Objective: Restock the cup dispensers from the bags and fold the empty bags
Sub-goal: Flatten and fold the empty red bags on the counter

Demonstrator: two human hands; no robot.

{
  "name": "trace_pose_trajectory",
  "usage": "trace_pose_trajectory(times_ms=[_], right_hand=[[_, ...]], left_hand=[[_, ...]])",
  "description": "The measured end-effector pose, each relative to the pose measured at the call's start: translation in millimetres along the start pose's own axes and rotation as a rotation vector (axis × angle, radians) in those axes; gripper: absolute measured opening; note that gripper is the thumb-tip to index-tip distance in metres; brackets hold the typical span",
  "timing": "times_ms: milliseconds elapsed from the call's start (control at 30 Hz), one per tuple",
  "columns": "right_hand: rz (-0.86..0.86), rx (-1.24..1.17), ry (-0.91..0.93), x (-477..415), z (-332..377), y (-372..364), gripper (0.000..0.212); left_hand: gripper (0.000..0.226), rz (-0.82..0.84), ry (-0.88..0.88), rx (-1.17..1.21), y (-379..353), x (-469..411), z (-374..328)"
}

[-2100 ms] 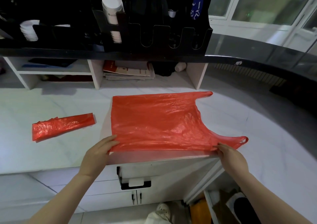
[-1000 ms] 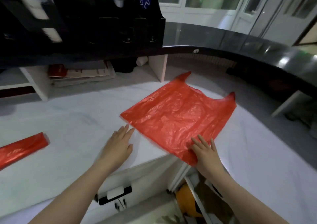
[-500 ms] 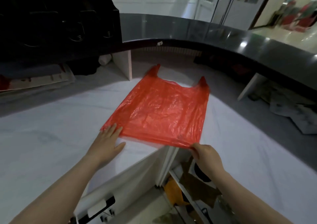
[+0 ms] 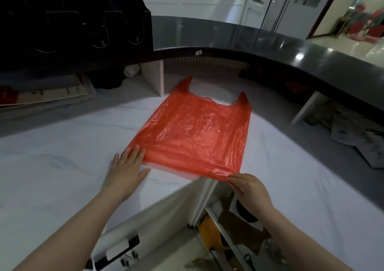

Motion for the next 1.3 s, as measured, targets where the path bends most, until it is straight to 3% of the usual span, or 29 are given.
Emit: trace_pose_trajectory(times_ms=[67,200,300,367,467,567,633,700,867,1000,1100,1300], right_hand=[[-0.055,-0.021,0.025,-10.1,11.9,1.2,0.027],[-0.126,-0.065,0.226,-33.7,67.5,-2.7,0.025],[-0.1,-0.078,0.36,-41.6,107.2,-11.6,0.029],[-0.101,-0.09,0.41,-44.8,117.3,-14.6,0.028],[-0.09,-0.116,0.437,-45.9,113.3,-18.5,0.029],[0.119,-0.024,0.345,-46.3,89.7,-50.5,0.065],[0.339,0.092,0.27,-43.7,68.4,-81.7,0.089],[0.418,0.208,0.245,-43.7,53.0,-97.8,0.095],[0.266,0.227,0.127,-56.6,34.9,-83.1,0.079],[0.254,0.211,0.15,-61.9,39.4,-78.0,0.058],[0.226,0.214,0.189,-57.1,43.6,-75.2,0.045],[0.085,0.165,0.21,-56.8,53.3,-55.6,0.027]], left_hand=[[0.072,-0.093,-0.041,-0.045,12.4,8.7,-21.8],[0.084,-0.137,-0.367,0.03,19.2,37.0,-90.6],[0.06,-0.106,-0.399,0.185,23.3,49.5,-94.0],[0.034,-0.198,-0.392,0.207,36.8,61.0,-79.4],[0.014,-0.259,-0.329,0.225,44.6,81.4,-45.7],[0.025,-0.31,-0.211,0.249,48.6,100.7,-11.2],[0.013,-0.33,-0.15,0.251,50.4,115.2,6.0],[0.02,-0.295,-0.09,0.261,45.6,126.4,18.4],[0.044,-0.259,0.005,0.189,40.4,142.6,31.8],[0.049,-0.26,0.058,0.091,30.8,149.8,31.6],[0.064,-0.222,0.113,0.052,21.1,151.9,31.7],[0.083,-0.301,-0.078,0.014,33.6,153.4,13.4]])
Point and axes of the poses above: each hand's wrist, its own x-axis away from the middle knuckle, its own y-axis out of the back of the hand, z = x × y, the point moved 10 cm from there along -x, towards the middle knuckle, and after that the axes turned 1 degree about y, right-handed, at the moved point
